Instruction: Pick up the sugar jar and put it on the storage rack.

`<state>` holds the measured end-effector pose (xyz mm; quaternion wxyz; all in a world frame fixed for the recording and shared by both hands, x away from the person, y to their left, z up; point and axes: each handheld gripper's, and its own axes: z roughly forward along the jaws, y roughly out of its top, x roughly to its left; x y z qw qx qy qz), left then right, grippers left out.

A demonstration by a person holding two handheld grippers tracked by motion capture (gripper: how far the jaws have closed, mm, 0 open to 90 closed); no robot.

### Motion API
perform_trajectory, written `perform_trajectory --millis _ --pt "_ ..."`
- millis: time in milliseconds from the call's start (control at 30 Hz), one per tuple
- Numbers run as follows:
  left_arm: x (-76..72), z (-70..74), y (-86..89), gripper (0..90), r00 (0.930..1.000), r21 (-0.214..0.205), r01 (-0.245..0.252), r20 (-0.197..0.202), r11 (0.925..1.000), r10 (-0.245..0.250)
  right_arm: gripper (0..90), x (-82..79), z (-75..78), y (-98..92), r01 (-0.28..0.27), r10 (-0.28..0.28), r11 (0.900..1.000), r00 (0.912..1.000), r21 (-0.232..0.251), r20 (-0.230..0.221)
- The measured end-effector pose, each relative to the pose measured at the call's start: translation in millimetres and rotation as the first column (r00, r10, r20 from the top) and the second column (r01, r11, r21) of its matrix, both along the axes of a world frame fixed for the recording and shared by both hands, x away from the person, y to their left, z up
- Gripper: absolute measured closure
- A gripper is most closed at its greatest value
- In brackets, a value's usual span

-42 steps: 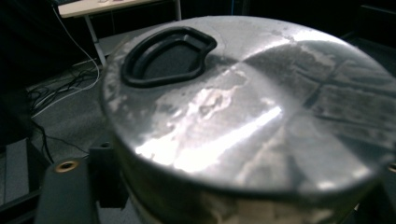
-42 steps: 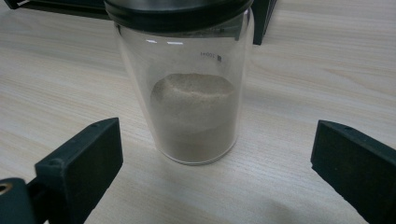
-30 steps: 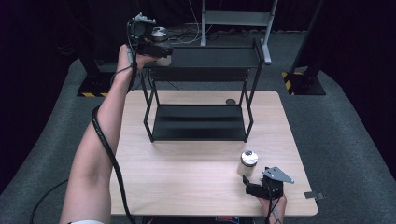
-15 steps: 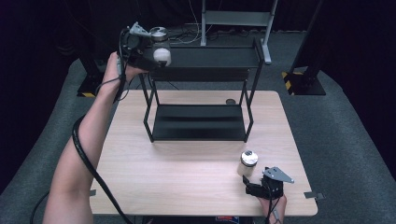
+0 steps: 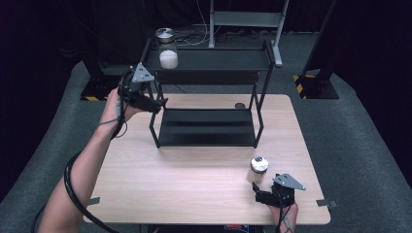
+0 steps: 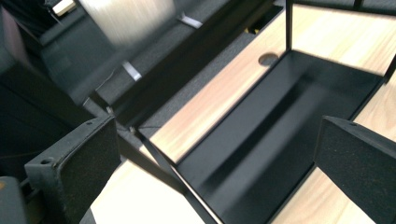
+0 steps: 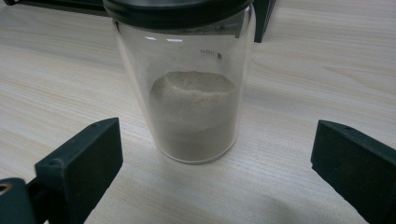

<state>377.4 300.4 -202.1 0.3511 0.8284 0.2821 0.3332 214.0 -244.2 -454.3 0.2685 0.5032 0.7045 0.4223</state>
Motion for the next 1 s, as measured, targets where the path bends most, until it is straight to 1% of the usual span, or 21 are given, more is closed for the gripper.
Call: perform_trajectory --millis 67,200,233,267,300,367,467,500,533,633,667,700,733,800,867,900,933,967,1000 --pt "-6.0 -14.1 -0.2 0.0 0.9999 -0.002 -0.004 -0.011 1.0000 0.004 1.7 0.3 0.2 0.1 0.001 -0.001 1.0000 1.0000 0.000 -0.002" --pt "-19.1 -43.5 -3.6 0.0 0.9997 0.028 -0.013 -0.022 0.9995 0.014 1.7 0.2 0.2 0.3 0.001 -0.001 1.0000 1.0000 -0.001 -0.001" --pt "-22.0 -51.1 -3.8 0.0 0.9995 0.031 -0.015 -0.029 0.9994 0.016 1.7 0.3 0.1 0.2 0.001 -0.001 1.0000 1.0000 -0.001 -0.001" --pt "-24.5 -58.9 -3.0 0.0 0.9990 0.023 -0.014 -0.042 0.9996 0.015 1.7 0.1 0.0 0.3 0.002 -0.002 1.0000 1.0000 -0.001 0.000" --pt "-27.2 -66.3 -2.7 0.0 0.9986 0.025 -0.012 -0.052 0.9996 0.013 1.7 0.2 0.2 0.3 0.001 -0.001 1.0000 1.0000 -0.001 -0.001" --pt "-35.0 -81.3 -4.3 0.0 0.9978 0.037 -0.019 -0.063 0.9991 0.021 1.6 0.3 0.3 0.4 0.000 0.000 1.0000 1.0000 -0.002 -0.002" --pt "-47.5 -103.7 -7.9 0.5 0.9968 0.075 -0.032 -0.071 0.9966 0.037 1.6 0.2 0.3 0.5 0.000 0.000 1.0000 1.0000 -0.003 -0.001" --pt "-51.7 -111.7 -8.4 0.5 0.9961 0.082 -0.036 -0.077 0.9960 0.042 1.6 0.3 0.3 0.4 -0.001 0.001 1.0000 1.0000 -0.002 -0.002" --pt "-55.5 -120.0 -7.7 0.5 0.9952 0.079 -0.039 -0.087 0.9961 0.046 1.6 0.1 0.1 0.4 -0.001 0.001 1.0000 1.0000 -0.002 0.000" --pt "-64.9 -143.2 -4.7 0.5 0.9899 0.072 -0.044 -0.131 0.9964 0.053 1.6 -0.1 0.0 0.4 0.001 -0.001 1.0000 1.0000 -0.001 0.000" --pt "-68.7 -155.0 -2.2 0.7 0.9856 0.057 -0.050 -0.158 0.9971 0.059 1.6 -0.2 0.0 0.5 0.001 -0.001 1.0000 1.0000 -0.002 0.001" --pt "-68.7 -155.0 -2.2 0.8 0.9856 0.057 -0.050 -0.158 0.9971 0.059 1.6 -0.2 0.0 0.5 0.001 -0.001 1.0000 1.0000 -0.002 0.001" --pt "-71.6 -164.6 -0.8 0.8 0.9814 0.046 -0.059 -0.180 0.9972 0.066 1.6 -0.3 0.0 0.8 0.001 -0.001 1.0000 1.0000 -0.003 0.002" --pt "-74.8 -175.2 0.7 0.7 0.9756 0.043 -0.064 -0.208 0.9971 0.071 1.6 0.4 0.5 1.3 -0.001 0.001 1.0000 1.0000 -0.008 -0.002" --pt "-77.9 -185.6 1.8 0.7 0.9708 0.031 -0.075 -0.226 0.9967 0.080 1.6 0.6 0.7 1.8 -0.002 0.001 0.9999 1.0000 -0.010 -0.003" --pt "-78.6 -190.1 2.1 0.7 0.9677 0.029 -0.081 -0.237 0.9963 0.086 1.6 0.6 0.7 1.8 -0.002 0.002 0.9999 1.0000 -0.010 -0.003" --pt "-78.2 -195.2 2.9 0.7 0.9627 0.020 -0.089 -0.255 0.9959 0.091 1.6 0.5 0.6 1.7 -0.001 0.001 0.9999 1.0000 -0.010 -0.002" --pt "-77.1 -197.3 2.9 0.8 0.9585 0.018 -0.091 -0.270 0.9957 0.092 1.6 0.3 0.6 1.7 0.000 0.000 1.0000 1.0000 -0.010 -0.001" --pt "-76.9 -199.9 0.9 0.9 0.9550 0.027 -0.092 -0.281 0.9954 0.096 1.6 0.4 0.6 1.7 0.000 0.000 1.0000 1.0000 -0.010 -0.002"
